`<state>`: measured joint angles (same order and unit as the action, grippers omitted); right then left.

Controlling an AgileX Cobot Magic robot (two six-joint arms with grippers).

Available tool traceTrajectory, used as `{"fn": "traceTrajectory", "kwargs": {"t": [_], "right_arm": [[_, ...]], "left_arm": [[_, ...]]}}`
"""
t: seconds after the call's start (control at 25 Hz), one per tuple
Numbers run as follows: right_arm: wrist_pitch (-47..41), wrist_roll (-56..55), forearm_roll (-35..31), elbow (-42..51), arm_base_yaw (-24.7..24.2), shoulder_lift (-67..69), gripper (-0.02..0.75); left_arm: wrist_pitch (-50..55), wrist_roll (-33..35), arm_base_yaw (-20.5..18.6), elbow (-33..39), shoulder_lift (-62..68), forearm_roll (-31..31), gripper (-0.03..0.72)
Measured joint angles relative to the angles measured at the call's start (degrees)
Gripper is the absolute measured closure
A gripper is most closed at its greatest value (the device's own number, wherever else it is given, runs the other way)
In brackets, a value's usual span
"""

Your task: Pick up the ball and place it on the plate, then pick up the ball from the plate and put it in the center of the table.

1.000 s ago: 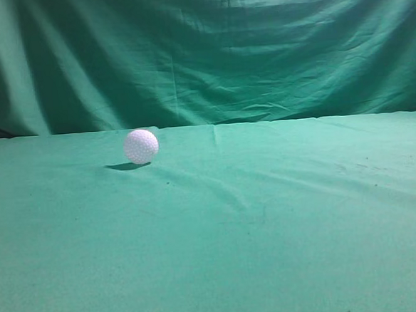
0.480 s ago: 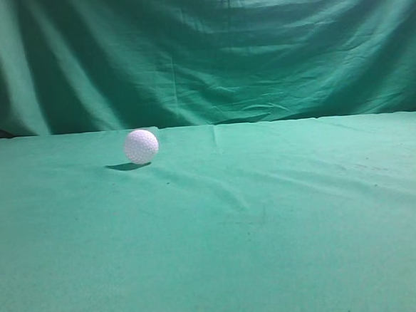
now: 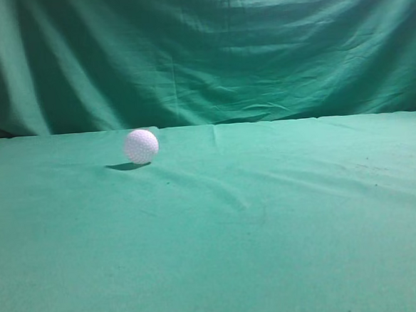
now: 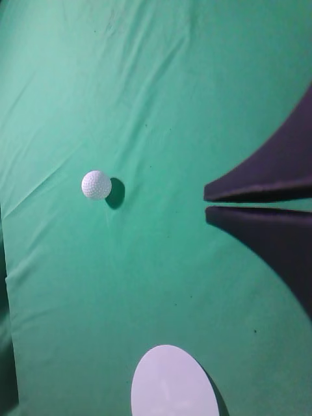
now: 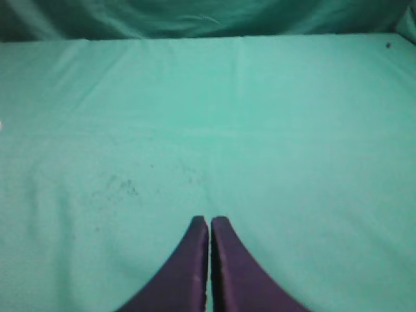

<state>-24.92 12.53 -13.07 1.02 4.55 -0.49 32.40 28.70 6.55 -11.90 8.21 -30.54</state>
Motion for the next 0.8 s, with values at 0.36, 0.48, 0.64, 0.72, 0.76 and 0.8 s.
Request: {"fn": "traceTrajectory", "kwargs": {"t": [0.36, 0.48, 0.64, 0.72, 0.76, 0.8], "right_arm": [[2.15, 0.49, -0.9, 0.55, -1.15, -0.04, 0.738], [2.15, 0.53, -0.9, 0.55, -1.15, -0.04, 0.738], [2.15, 0.74, -0.9, 0.55, -1.15, -0.04, 0.738], [2.15, 0.74, -0.99, 0.55, -1.15, -0.04, 0.738], [2.15, 0.74, -0.99, 0.55, -1.15, -0.04, 0.738], [2.15, 0.74, -0.99, 0.55, -1.15, -0.04, 0.738]], "left_arm": [[0.0, 0.0, 0.0, 0.0, 0.0, 0.0, 0.688], [0.0, 0.0, 0.0, 0.0, 0.0, 0.0, 0.688], [0.0, 0.0, 0.0, 0.0, 0.0, 0.0, 0.688], [0.0, 0.0, 0.0, 0.0, 0.0, 0.0, 0.688], [0.0, 0.0, 0.0, 0.0, 0.0, 0.0, 0.688], [0.0, 0.0, 0.0, 0.0, 0.0, 0.0, 0.688]]}}
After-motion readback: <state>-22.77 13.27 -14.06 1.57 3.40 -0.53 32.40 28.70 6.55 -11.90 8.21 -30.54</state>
